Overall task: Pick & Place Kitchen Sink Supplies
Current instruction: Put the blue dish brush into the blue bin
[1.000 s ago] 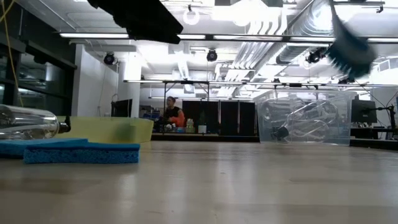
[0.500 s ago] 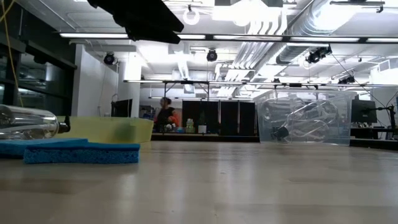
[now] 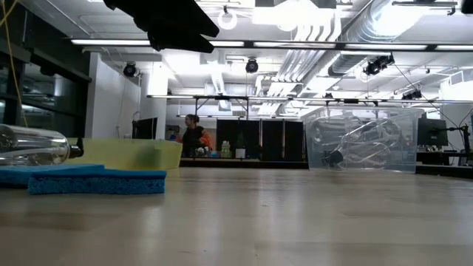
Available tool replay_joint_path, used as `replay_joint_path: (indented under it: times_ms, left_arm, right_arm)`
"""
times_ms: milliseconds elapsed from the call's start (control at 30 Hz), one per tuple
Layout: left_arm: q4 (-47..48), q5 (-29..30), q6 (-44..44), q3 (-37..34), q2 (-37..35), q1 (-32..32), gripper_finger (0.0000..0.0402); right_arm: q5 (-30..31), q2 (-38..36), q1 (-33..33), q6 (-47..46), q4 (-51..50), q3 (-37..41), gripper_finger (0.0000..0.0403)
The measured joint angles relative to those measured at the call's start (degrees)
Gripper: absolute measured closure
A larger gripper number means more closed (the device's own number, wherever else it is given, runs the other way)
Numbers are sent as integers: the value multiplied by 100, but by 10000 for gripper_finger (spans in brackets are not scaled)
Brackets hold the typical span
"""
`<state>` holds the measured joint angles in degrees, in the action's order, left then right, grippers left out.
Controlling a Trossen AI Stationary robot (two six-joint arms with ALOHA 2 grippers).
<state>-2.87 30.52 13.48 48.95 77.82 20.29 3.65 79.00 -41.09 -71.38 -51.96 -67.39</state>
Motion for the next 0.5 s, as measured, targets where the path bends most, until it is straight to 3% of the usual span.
replay_joint_path:
  times_ms: [233, 500]
  left_arm:
    - [0, -88, 33, 0, 0, -1, 145]
    - [31, -150, 32, 0, 0, -2, 145]
  right_arm:
    - [-118, 2, -136, -733, 887, 821, 332]
    - [-587, 4, -140, -957, 1202, 1325, 332]
